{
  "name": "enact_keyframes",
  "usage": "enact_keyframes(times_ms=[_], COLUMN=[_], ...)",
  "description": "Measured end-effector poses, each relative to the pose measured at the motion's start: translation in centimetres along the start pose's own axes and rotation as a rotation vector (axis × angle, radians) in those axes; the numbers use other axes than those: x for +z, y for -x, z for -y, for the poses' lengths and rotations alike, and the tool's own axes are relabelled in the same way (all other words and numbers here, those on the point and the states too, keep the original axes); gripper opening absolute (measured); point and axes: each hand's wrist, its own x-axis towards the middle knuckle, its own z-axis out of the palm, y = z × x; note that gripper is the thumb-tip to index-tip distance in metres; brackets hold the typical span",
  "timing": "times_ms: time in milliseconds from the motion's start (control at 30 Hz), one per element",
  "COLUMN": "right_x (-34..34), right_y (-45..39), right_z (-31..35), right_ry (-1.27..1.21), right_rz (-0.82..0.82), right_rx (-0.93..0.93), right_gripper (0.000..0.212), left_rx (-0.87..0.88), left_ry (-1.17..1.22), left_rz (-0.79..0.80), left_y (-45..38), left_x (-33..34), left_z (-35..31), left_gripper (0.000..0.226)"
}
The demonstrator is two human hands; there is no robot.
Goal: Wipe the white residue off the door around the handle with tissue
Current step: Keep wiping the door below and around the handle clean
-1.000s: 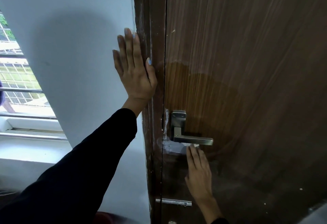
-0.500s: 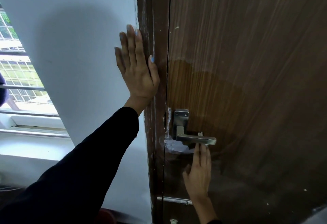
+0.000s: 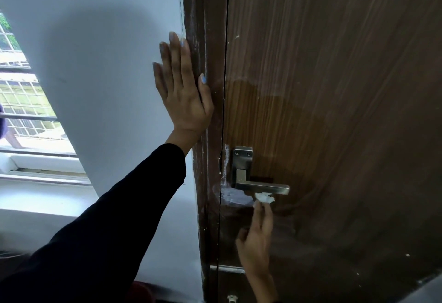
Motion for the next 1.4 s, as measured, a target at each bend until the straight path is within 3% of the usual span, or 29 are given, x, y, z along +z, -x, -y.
enact_keyframes(times_ms=[100,233,333,467,667,767,867,933,1000,1100,1167,1300,1400], right_x=[0.4,-0.7,-0.6,0.3,-2.9,-3.5,-3.5,-3.8,-4.7,-7.6,-8.7,-8.0,-5.5], right_y=[0.2,-0.7,-0.5,0.2,-3.8,-3.4,-1.7,-1.0,-0.8,-1.4,-2.6,-4.9,-6.6], right_z=[-0.4,-2.2,-1.0,-0.2,-1.5,-1.7,-1.6,-0.8,0.8,5.0,8.0,14.6,17.1], right_ry=[0.018,-0.051,-0.078,0.036,0.217,0.312,0.245,0.105,-0.103,-0.301,-0.315,-0.238,-0.04], right_rz=[0.012,-0.093,-0.08,-0.034,-0.137,-0.058,0.021,-0.104,-0.386,-0.636,-0.595,-0.279,-0.245], right_rx=[-0.074,0.094,0.096,-0.085,-0.044,-0.14,-0.14,-0.029,0.061,-0.017,-0.118,-0.266,-0.316], right_gripper=[0.099,0.106,0.1,0.098,0.089,0.092,0.1,0.099,0.088,0.063,0.062,0.071,0.072], left_rx=[0.003,0.006,0.005,0.007,0.01,0.01,0.007,0.012,0.009,0.004,-0.004,-0.003,0.004], left_ry=[0.004,0.005,-0.001,0.002,-0.004,-0.004,-0.005,-0.003,0.01,0.011,0.017,0.008,-0.011], left_rz=[0.009,0.01,0.006,0.008,0.003,0.002,-0.003,-0.004,0.0,-0.003,0.004,0.04,0.072], left_y=[0.0,0.1,0.0,0.1,0.1,0.1,0.1,0.1,0.2,0.2,0.1,0.2,0.5], left_x=[-0.1,0.0,0.0,0.0,0.2,0.3,0.3,0.3,0.3,0.3,0.2,0.0,-0.1], left_z=[0.0,0.1,0.2,0.1,0.2,0.3,0.3,0.2,0.3,0.4,0.3,0.3,0.5], left_gripper=[0.054,0.054,0.054,0.054,0.054,0.054,0.054,0.054,0.054,0.054,0.054,0.054,0.054])
